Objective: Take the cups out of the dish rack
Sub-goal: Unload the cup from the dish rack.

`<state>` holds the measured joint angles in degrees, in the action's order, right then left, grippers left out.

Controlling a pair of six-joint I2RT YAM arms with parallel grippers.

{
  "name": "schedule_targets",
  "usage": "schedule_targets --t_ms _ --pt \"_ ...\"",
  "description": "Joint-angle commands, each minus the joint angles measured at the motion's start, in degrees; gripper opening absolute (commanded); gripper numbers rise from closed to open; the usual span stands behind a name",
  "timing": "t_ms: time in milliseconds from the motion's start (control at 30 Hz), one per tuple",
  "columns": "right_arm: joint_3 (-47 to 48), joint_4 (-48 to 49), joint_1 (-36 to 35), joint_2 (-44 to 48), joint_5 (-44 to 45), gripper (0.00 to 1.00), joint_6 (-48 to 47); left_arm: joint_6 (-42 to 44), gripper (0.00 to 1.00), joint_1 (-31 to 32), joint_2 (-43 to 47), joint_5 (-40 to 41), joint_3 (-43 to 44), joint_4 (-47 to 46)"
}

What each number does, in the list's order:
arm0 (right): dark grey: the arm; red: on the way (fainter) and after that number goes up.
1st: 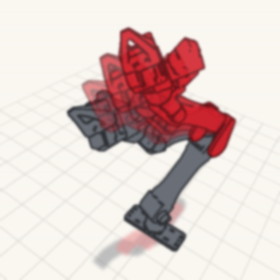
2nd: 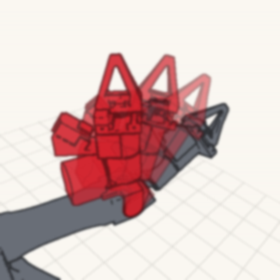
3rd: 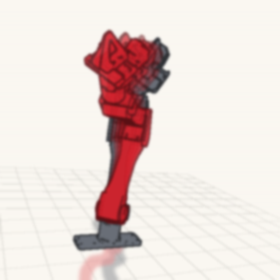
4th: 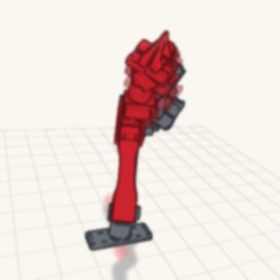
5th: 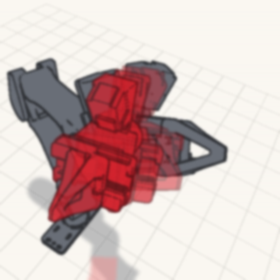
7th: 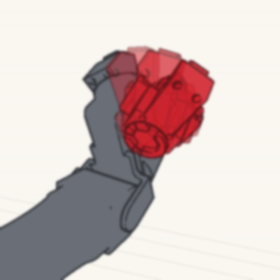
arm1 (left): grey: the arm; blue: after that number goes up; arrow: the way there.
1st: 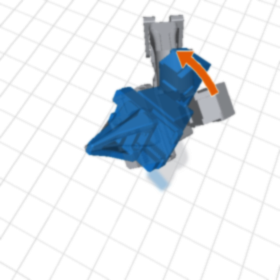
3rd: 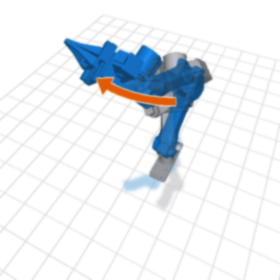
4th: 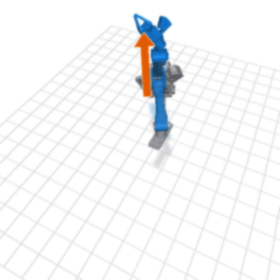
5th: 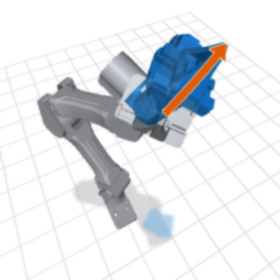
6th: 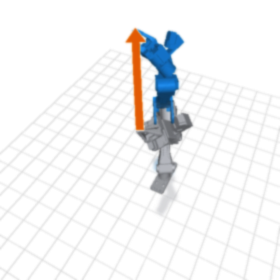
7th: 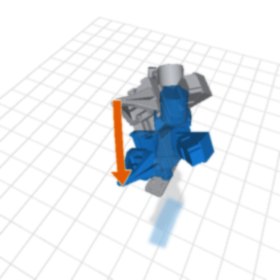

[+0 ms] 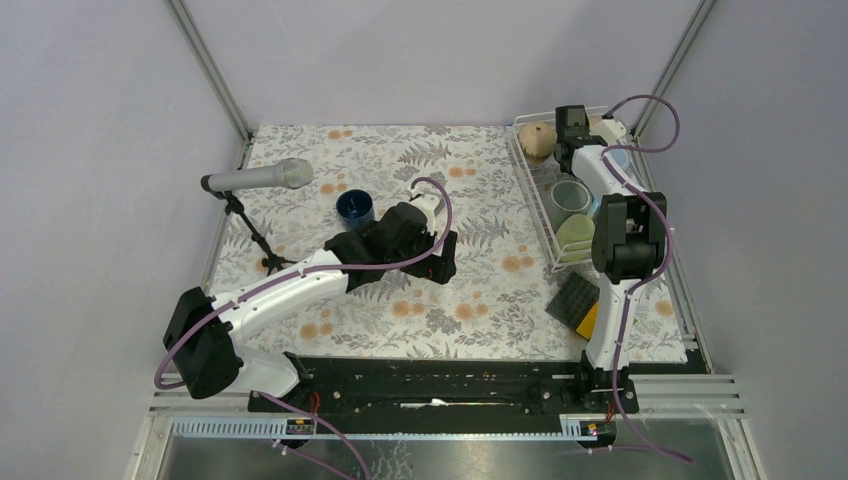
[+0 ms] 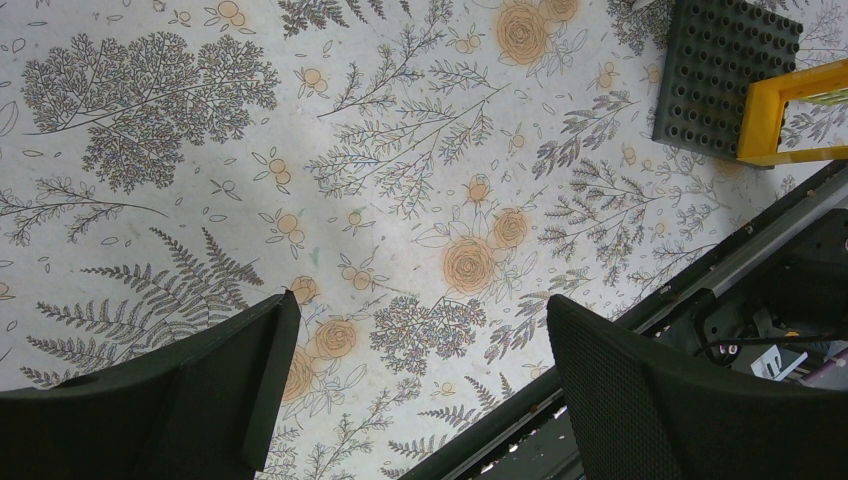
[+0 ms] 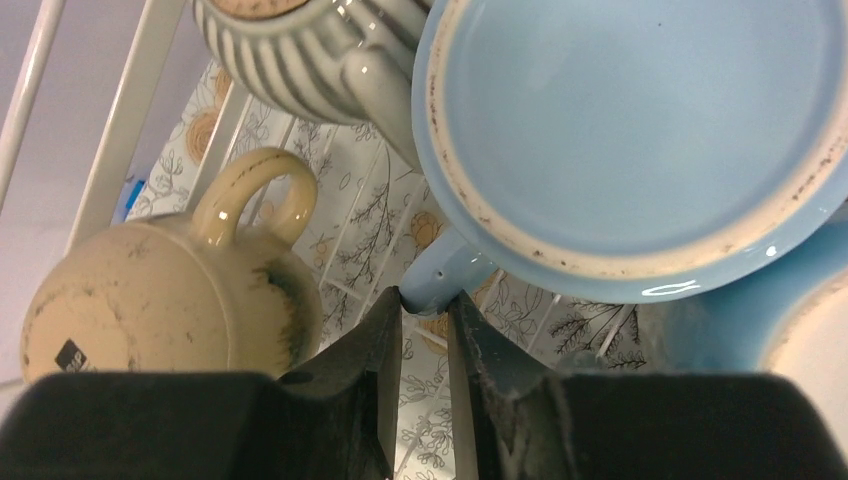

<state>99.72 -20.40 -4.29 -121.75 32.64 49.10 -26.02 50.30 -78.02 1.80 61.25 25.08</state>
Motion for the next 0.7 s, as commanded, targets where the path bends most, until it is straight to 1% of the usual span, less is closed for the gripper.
schedule_targets --t_ms 0,233,433,567,667 --pt "-1.0 2.1 -2.3 3.2 -3.0 0.06 -4.2 -0.4 0.99 0.2 1.5 -0.4 -0.4 -3.1" --pt "-2.0 5.1 -3.3 1.8 -10.3 0.05 -8.4 -0.4 0.99 0.2 1.4 -0.2 -0.6 -3.0" --pt "-4.9 7.6 -3.4 4.4 -13.5 0.05 -10.8 -0.6 0.99 0.2 0.8 -0.6 -0.6 -3.3" --pt "-4.5 7.4 -3.3 4.7 -16.0 0.09 -13.3 -0.7 0.99 0.2 0.5 -0.8 -0.6 -3.5" --pt "-4.0 5.5 -3.2 4.5 -16.4 0.1 -14.3 -0.6 0.99 0.2 0.4 -0.7 -0.7 -3.5"
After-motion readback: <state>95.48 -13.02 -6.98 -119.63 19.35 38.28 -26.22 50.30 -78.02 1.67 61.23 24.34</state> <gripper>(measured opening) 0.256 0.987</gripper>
